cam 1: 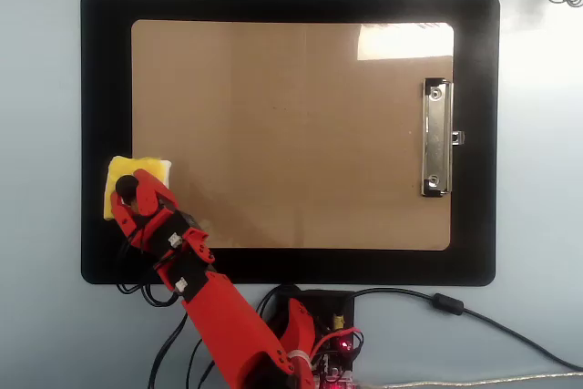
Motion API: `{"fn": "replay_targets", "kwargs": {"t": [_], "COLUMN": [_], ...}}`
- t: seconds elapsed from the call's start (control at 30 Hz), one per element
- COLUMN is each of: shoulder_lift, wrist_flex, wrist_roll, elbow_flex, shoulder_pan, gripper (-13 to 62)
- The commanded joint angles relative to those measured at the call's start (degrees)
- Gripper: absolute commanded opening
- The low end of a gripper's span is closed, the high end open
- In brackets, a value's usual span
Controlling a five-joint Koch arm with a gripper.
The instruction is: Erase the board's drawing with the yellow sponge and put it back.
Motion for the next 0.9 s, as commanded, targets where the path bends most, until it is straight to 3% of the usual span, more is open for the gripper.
{"fn": "replay_targets", "kwargs": {"t": [0.0,0.47,0.6,0.63,0.87], "shoulder_lift": [1.8,5.4,5.4,5.4,12.0], "wrist_flex": [-3.8,-3.9,-3.6,-3.5,-2.9], "wrist_roll": [-1.1,-1.3,-0.5,-0.4,-1.6], "elbow_flex": [0.6,10.4,10.5,10.5,10.7], "shoulder_pan": [-1.8,-4.0,-4.3,-4.4,-5.6], "gripper": [-8.3,-6.9,30.1,33.8,33.7]}}
